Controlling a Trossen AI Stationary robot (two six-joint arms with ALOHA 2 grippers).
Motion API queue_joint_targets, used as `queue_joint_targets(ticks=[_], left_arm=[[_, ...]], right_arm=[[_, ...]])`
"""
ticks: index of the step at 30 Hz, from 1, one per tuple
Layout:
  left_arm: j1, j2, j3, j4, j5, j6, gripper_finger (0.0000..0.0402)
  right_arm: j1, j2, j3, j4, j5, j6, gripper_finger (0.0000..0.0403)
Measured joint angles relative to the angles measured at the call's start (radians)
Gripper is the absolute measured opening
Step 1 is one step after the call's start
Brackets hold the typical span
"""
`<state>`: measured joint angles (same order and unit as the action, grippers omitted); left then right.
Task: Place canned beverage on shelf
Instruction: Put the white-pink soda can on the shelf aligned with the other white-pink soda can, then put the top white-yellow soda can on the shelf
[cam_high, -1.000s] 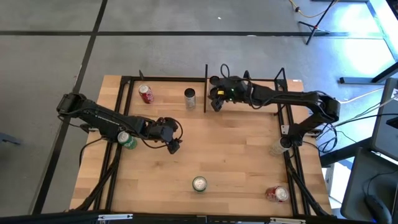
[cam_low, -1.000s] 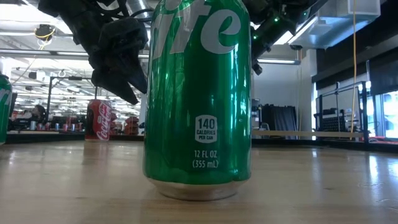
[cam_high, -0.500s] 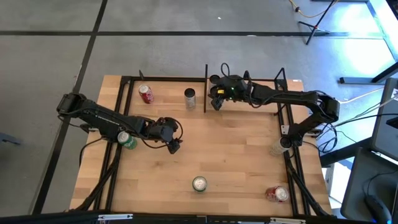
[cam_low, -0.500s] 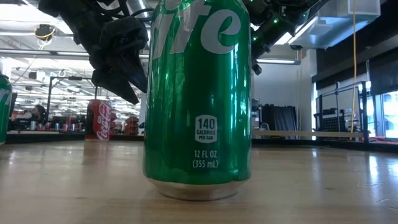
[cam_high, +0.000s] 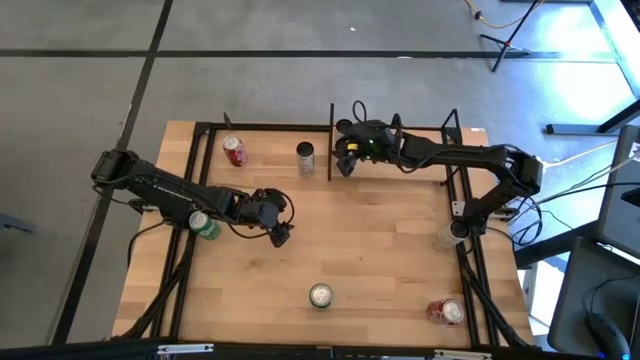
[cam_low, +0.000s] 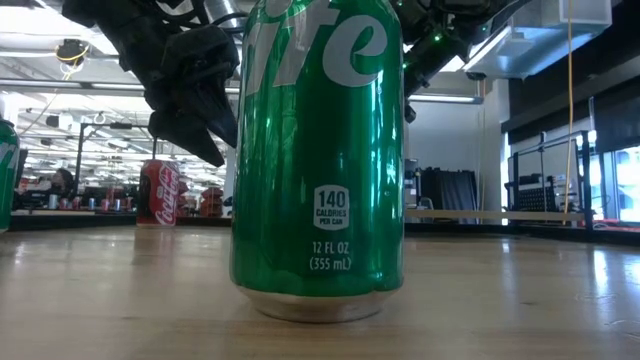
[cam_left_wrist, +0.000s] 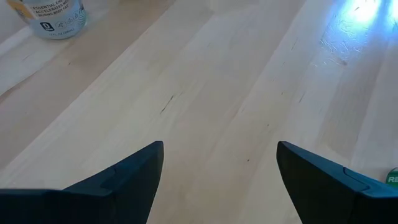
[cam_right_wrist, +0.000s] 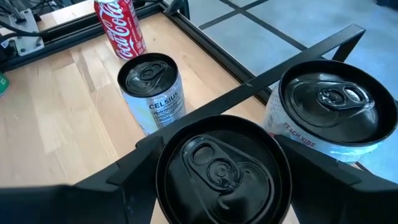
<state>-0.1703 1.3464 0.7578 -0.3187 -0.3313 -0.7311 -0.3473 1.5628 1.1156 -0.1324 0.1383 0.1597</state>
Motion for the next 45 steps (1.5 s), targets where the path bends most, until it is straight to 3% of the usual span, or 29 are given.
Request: queue_joint_targets(ticks=[21,31,36,40,45], left_arm=[[0.0,0.0,0.0,0.012,0.002,0.0,0.0307],[0.003,0.001,0.02,0.105,-0.055,0.009,0.0307],[0.095,-0.004,0.171,0.045,-0.04,0.219,0.0307],[0.235,-0.004,0.298,-0.073,-0.001,0.352,0.0307],[0.451,-0.005,0.363,-0.147,0.156,0.472,0.0307]], right_arm=[[0.0,-0.103,0.097,-0.169,0.054,-0.118,0.0286],[0.001,-0.357,0.177,-0.467,-0.034,-0.134,0.0286],[0.002,-0.484,0.144,-0.533,-0.062,-0.114,0.0286],[0.001,-0.546,0.072,-0.519,-0.061,-0.082,0.0286],[0.001,-0.573,-0.009,-0.523,-0.063,-0.055,0.0286]])
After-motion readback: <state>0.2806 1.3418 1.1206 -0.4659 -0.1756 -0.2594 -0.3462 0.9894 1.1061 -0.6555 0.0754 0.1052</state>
